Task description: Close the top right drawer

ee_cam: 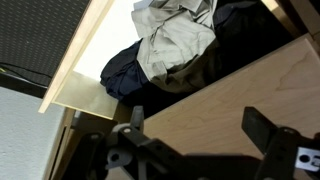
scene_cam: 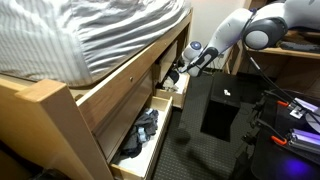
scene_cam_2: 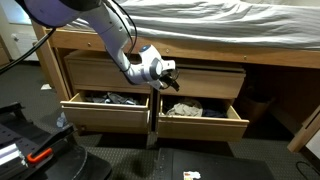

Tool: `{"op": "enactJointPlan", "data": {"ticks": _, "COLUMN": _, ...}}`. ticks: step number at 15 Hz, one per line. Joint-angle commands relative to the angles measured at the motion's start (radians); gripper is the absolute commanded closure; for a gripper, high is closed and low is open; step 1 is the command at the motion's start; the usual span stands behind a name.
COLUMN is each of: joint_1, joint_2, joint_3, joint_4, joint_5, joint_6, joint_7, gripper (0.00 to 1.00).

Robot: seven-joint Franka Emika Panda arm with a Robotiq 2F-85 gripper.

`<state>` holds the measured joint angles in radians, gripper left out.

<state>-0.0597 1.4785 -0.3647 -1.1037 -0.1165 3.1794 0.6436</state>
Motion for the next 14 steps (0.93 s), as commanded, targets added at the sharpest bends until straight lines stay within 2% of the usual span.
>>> {"op": "enactJointPlan", "data": {"ticks": 1, "joint_1": 0.056, "joint_2": 0.001, "joint_3": -0.106, "joint_4": -0.101, "joint_5": 0.108, "joint_6": 0.180, "joint_7": 0.160, "gripper": 0.00}}
{"op": "enactJointPlan", "data": {"ticks": 4, "joint_1": 0.106, "joint_2": 0.004, "joint_3": -0.175, "joint_4": -0.161, "joint_5": 0.256, "joint_6": 0.375, "joint_7": 0.190, "gripper": 0.00}}
{"op": "enactJointPlan", "data": {"ticks": 5, "joint_1": 0.095, "joint_2": 0.004, "joint_3": -0.159, "joint_4": -0.069, "joint_5": 0.314, "joint_6": 0.288, "joint_7": 0.143, "gripper": 0.00}}
{"op": "enactJointPlan", "data": {"ticks": 7, "joint_1": 0.120, "joint_2": 0.000, "joint_3": -0.154, "joint_4": -0.120, "joint_5": 0.348, "joint_6": 0.277, "joint_7": 0.135, "gripper": 0.00}}
{"op": "enactJointPlan", "data": {"ticks": 8, "joint_1": 0.098, "joint_2": -0.004, "joint_3": -0.151, "joint_4": -0.103, "joint_5": 0.302, "joint_6": 0.281, "joint_7": 0.154, "gripper": 0.00}}
{"op": "enactJointPlan", "data": {"ticks": 12, "joint_1": 0.120, "joint_2": -0.002, "joint_3": -0.151, "joint_4": -0.112, "joint_5": 0.329, "joint_6": 0.275, "joint_7": 0.154, "gripper": 0.00}}
{"op": "enactJointPlan", "data": {"ticks": 13, "joint_1": 0.132, "joint_2": -0.002, "joint_3": -0.162, "joint_4": -0.122, "joint_5": 0.336, "joint_6": 0.266, "joint_7": 0.150, "gripper": 0.00}}
{"op": "enactJointPlan", "data": {"ticks": 14, "joint_1": 0.194, "joint_2": -0.002, "joint_3": -0.231, "joint_4": -0.159, "joint_5": 0.402, "joint_6": 0.209, "joint_7": 0.145, "gripper": 0.00}}
